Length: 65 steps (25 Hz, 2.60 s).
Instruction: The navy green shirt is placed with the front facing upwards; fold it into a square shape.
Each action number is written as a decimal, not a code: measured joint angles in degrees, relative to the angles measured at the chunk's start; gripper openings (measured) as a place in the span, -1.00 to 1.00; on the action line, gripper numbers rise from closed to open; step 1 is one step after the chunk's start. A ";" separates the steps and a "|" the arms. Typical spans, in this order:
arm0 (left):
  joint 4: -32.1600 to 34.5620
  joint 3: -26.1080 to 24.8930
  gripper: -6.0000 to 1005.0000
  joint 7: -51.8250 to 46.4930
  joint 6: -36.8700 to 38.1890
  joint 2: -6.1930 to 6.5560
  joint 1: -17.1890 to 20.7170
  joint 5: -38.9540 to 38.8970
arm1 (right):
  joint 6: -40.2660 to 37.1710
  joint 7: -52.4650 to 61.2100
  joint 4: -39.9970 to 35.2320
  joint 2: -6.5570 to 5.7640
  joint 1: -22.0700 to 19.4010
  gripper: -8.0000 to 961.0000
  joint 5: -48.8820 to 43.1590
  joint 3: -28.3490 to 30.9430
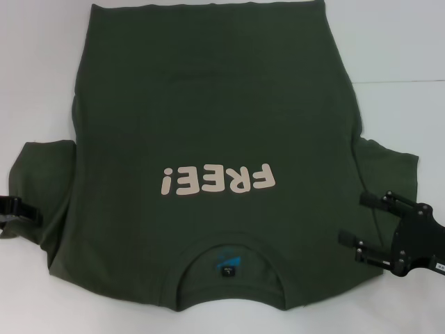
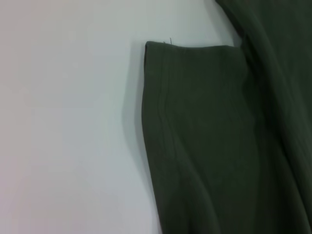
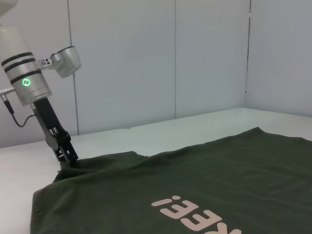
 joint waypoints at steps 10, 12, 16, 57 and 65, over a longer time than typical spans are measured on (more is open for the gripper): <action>0.35 0.07 0.00 -0.55 -0.30 0.01 -0.15 0.03 | -0.01 0.00 -0.06 0.00 0.00 0.75 0.13 0.06; 0.40 0.18 -0.18 -0.58 -0.32 0.02 -0.17 0.04 | -0.03 0.00 -0.07 -0.02 0.01 0.75 0.13 0.10; 0.18 0.38 -0.51 -0.43 -0.14 0.02 -0.34 0.03 | 0.01 0.00 -0.09 -0.09 0.07 0.75 0.15 0.07; 12.96 -4.12 -0.97 2.49 6.55 0.06 -0.86 -13.57 | 0.25 -0.48 0.34 0.09 1.11 0.74 1.54 0.49; 12.71 -0.60 -0.96 2.55 5.25 -4.26 -1.94 -13.62 | 0.25 -0.53 0.43 0.09 1.42 0.74 1.61 0.49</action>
